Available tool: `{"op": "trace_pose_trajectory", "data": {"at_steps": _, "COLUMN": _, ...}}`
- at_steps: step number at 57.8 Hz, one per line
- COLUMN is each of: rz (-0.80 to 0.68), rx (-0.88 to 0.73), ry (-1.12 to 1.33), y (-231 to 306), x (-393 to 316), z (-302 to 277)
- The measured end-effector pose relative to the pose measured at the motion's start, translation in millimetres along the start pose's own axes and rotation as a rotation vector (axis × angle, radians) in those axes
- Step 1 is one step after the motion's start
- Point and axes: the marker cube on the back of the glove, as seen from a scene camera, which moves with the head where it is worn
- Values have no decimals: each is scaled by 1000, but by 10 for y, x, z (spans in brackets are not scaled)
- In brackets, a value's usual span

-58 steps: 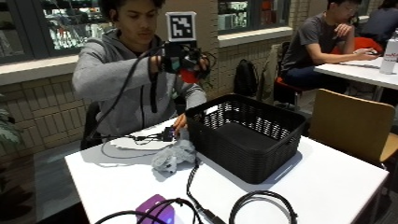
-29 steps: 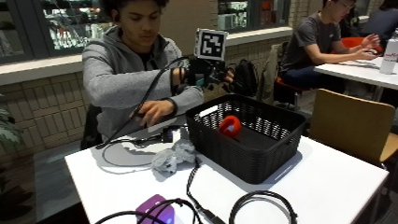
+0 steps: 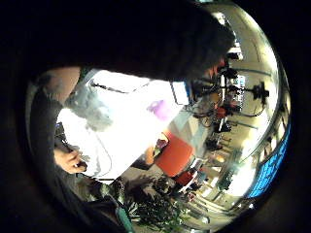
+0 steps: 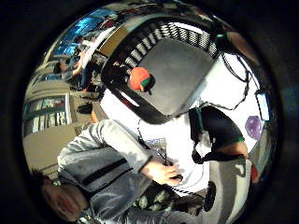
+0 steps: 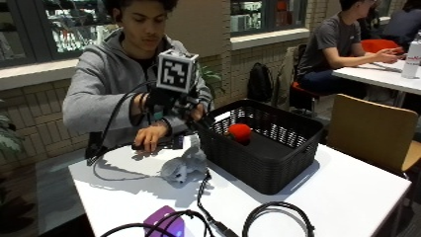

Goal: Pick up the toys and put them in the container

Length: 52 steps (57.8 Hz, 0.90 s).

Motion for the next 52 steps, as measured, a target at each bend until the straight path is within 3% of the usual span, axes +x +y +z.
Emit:
{"op": "trace_pose_trajectory", "data": {"at_steps": 4, "rz": 181, "rx": -24, "ry": -160, "y": -8, "x": 142, "z": 208}}
{"op": "trace_pose_trajectory", "data": {"at_steps": 7, "rz": 212, "rx": -39, "ry": -172, "y": 44, "x": 155, "z": 426}}
{"op": "trace_pose_trajectory", "data": {"at_steps": 19, "rz": 136, "rx": -115, "ry": -289, "y": 231, "x": -48, "z": 1004}}
{"op": "trace_pose_trajectory", "data": {"at_steps": 52, "rz": 82, "rx": -127, "ry": -283, "y": 187, "x": -120, "z": 1120}}
